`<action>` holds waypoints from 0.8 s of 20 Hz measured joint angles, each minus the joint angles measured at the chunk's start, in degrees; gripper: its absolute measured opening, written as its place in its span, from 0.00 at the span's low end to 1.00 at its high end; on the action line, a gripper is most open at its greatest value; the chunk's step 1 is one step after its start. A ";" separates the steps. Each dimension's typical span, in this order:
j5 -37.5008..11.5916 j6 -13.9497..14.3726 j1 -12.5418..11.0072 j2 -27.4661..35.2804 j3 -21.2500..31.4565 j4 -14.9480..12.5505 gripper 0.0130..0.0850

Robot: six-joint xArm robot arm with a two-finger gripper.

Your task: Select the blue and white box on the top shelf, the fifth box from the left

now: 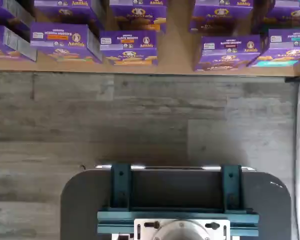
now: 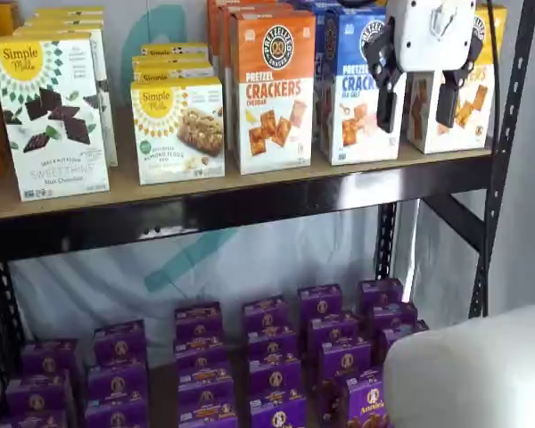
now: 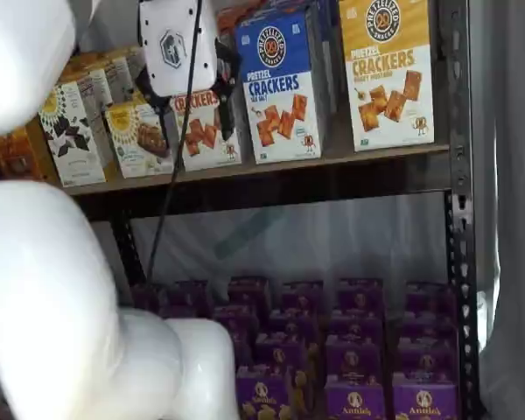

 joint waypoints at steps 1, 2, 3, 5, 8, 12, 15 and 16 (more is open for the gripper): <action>-0.27 -0.50 -0.86 -0.19 0.20 0.95 1.00; -1.04 -1.83 -3.59 -0.77 0.78 3.79 1.00; -1.45 -2.60 -4.90 -1.02 1.05 5.40 1.00; -1.69 -2.77 -5.05 -0.99 1.12 5.82 1.00; -2.34 -2.38 -4.25 -0.71 1.15 5.13 1.00; -5.44 -1.86 -2.48 0.51 0.85 2.26 1.00; -8.86 -1.79 -1.67 2.74 -0.17 0.19 1.00; -9.94 -1.90 -1.66 3.63 -0.66 -0.19 1.00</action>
